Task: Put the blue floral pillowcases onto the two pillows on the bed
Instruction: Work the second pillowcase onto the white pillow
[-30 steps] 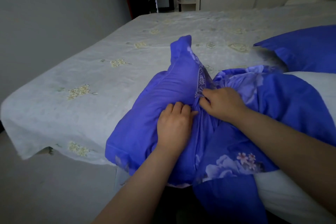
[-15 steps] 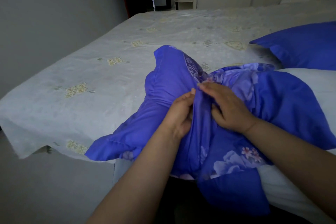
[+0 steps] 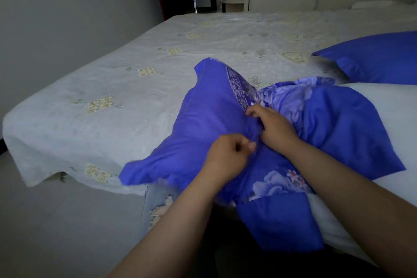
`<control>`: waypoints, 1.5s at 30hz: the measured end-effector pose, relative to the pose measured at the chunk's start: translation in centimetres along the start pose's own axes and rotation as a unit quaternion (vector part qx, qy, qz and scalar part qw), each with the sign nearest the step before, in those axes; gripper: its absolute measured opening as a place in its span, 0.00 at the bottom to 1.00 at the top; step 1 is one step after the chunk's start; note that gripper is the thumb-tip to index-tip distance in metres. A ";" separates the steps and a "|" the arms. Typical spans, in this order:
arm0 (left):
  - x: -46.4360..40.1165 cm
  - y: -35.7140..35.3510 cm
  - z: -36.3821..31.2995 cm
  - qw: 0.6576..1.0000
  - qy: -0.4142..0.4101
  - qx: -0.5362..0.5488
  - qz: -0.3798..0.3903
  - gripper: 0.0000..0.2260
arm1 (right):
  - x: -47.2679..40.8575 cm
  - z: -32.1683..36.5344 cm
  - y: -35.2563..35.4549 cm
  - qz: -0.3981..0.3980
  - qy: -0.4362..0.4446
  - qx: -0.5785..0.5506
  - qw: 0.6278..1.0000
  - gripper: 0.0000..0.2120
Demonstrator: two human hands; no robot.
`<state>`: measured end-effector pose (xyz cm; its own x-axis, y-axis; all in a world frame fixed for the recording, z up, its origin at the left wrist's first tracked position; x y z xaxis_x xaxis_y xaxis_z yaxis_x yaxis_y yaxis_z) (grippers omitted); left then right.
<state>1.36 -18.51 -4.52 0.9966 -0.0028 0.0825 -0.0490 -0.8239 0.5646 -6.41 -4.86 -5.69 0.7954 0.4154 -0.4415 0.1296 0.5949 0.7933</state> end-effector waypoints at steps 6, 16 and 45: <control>-1.0 -2.7 1.4 0.862 0.099 0.448 0.214 0.13 | 0.2 -1.1 -0.1 -0.021 0.014 -0.077 0.997 0.31; -0.9 0.0 2.0 0.976 -0.126 -0.176 -0.023 0.15 | 6.9 4.5 0.2 -0.143 0.075 0.157 0.974 0.15; -6.4 17.4 1.8 0.897 0.017 0.135 -0.421 0.20 | 3.9 5.6 2.1 -0.380 -0.099 -0.059 0.918 0.26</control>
<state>-5.71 -33.88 3.26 0.6698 0.6981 -0.2530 0.7425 -0.6327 0.2199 0.30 -5.81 -3.43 0.5952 -0.2768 -0.7544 0.6362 0.7358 0.2320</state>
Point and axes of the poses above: each hand's wrist, its own x-axis away from the middle knuckle, its own y-axis out of the back of the hand, z = x × y, the point moved 5 cm from there along -x, towards the middle knuckle, and after that the axes turned 13 degrees about y, right-handed, at the moved point
